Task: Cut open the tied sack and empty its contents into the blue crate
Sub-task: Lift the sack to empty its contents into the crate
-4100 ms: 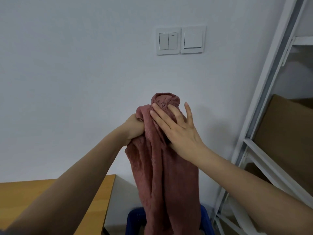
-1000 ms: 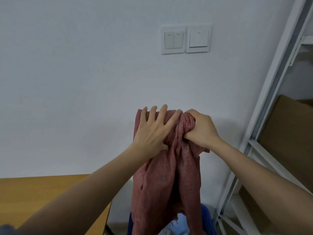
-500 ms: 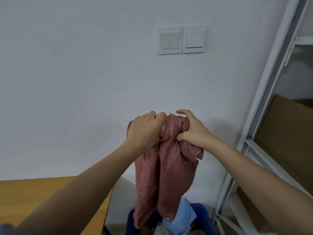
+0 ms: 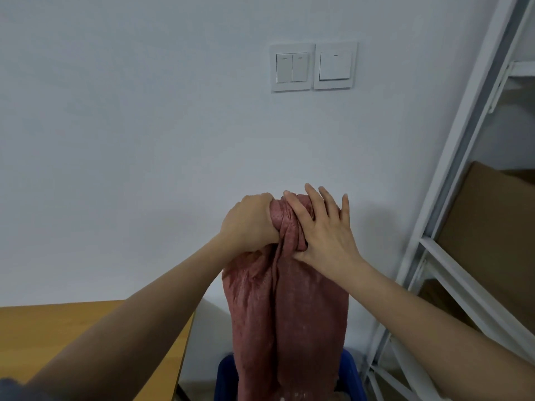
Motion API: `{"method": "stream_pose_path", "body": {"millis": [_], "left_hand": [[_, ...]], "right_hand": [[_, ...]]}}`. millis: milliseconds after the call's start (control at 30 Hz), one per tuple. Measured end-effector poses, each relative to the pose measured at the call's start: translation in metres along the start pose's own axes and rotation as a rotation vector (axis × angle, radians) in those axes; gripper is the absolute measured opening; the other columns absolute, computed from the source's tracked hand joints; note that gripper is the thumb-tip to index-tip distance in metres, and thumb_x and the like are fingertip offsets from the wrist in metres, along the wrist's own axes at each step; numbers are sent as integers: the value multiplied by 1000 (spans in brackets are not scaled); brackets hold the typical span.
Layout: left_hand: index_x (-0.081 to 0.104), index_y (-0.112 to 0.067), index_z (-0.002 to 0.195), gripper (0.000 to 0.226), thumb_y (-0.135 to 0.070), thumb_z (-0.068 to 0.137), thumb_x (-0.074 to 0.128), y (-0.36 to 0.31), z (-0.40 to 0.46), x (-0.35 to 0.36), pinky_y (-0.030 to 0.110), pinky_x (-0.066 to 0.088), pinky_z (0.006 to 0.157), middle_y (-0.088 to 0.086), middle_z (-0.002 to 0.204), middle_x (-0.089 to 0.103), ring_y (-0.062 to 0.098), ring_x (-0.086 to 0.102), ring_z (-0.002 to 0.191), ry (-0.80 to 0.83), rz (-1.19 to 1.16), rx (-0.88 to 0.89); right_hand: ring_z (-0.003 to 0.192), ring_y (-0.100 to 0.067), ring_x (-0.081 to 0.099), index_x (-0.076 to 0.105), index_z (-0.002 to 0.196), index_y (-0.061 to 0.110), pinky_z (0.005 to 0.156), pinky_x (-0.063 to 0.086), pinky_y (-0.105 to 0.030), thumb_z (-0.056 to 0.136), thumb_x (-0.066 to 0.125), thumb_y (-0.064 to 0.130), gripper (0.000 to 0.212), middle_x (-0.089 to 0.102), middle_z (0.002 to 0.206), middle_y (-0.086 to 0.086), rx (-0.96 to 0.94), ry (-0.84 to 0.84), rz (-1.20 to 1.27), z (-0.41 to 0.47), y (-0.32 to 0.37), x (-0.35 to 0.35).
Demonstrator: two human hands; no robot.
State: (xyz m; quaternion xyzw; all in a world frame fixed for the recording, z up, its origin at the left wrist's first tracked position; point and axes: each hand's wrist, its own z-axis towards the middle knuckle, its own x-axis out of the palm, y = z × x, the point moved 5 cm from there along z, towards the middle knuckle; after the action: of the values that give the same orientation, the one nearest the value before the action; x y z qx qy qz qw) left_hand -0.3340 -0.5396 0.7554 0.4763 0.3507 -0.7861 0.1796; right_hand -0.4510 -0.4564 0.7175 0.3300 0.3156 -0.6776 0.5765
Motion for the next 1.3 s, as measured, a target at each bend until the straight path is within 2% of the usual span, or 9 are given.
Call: {"method": "stream_pose_path", "body": {"millis": [100, 167, 300, 500, 633, 800, 933, 1100, 1300], "left_hand": [[52, -13, 72, 38, -34, 58, 80, 3, 1, 3, 35, 50, 60, -2, 71, 58, 17, 55, 64, 87, -142, 3], [54, -9, 70, 41, -36, 53, 81, 6, 1, 4, 31, 45, 58, -1, 68, 56, 16, 51, 61, 131, -214, 1], [62, -1, 82, 43, -29, 56, 82, 12, -3, 7, 29, 47, 62, 0, 72, 59, 16, 54, 66, 222, -324, -50], [30, -26, 141, 86, -51, 70, 70, 6, -9, -4, 36, 41, 97, -1, 122, 43, 19, 48, 113, 143, -70, 113], [27, -20, 146, 94, -65, 68, 53, -20, -27, -15, 49, 37, 99, 7, 127, 45, 27, 47, 113, -192, 521, 585], [15, -16, 151, 132, -78, 48, 70, -16, -26, 4, 56, 37, 100, 21, 136, 43, 38, 49, 113, -232, 881, 532], [26, -16, 147, 125, -56, 45, 86, -19, -27, 3, 44, 45, 74, 17, 106, 56, 30, 54, 86, -299, 851, 457], [37, -15, 135, 105, -45, 48, 87, -16, -23, 0, 32, 35, 49, 10, 82, 55, 23, 52, 63, -225, 786, 471], [32, -20, 135, 73, -44, 76, 67, -2, -18, 0, 32, 36, 54, 4, 97, 57, 27, 62, 76, -68, 654, 297]], "right_hand": [[117, -35, 51, 22, 145, 31, 104, 37, -56, 63, 76, 52, 100, 49, 134, -12, -10, -83, 35, 3, -1, -2], [94, -29, 58, 35, 137, 31, 83, 50, -43, 66, 73, 44, 82, 58, 113, -6, -13, -97, 80, 6, -1, -5], [74, -24, 59, 48, 124, 34, 56, 45, -31, 65, 71, 45, 64, 60, 88, 1, -4, -59, 75, 8, 0, -9], [83, -22, 60, 44, 122, 40, 62, 44, -30, 62, 70, 44, 65, 59, 89, 6, 70, 60, 136, 18, -10, -13], [86, -23, 62, 42, 119, 43, 69, 47, -33, 58, 67, 40, 66, 63, 91, 7, 205, 144, 280, 21, -21, -16], [89, -19, 61, 48, 119, 44, 76, 50, -34, 52, 74, 36, 72, 66, 93, 12, 312, 258, 471, 21, -22, -16], [88, -16, 63, 57, 109, 39, 80, 54, -40, 46, 74, 30, 65, 65, 90, 15, 357, 357, 663, 19, -19, -9], [86, -12, 62, 57, 107, 32, 77, 55, -35, 55, 77, 18, 58, 64, 94, 10, 351, 425, 794, 11, -14, -7], [100, -16, 56, 28, 136, 43, 87, 50, -34, 64, 74, 19, 89, 55, 110, 1, 278, 431, 838, 10, -6, -8]]}}
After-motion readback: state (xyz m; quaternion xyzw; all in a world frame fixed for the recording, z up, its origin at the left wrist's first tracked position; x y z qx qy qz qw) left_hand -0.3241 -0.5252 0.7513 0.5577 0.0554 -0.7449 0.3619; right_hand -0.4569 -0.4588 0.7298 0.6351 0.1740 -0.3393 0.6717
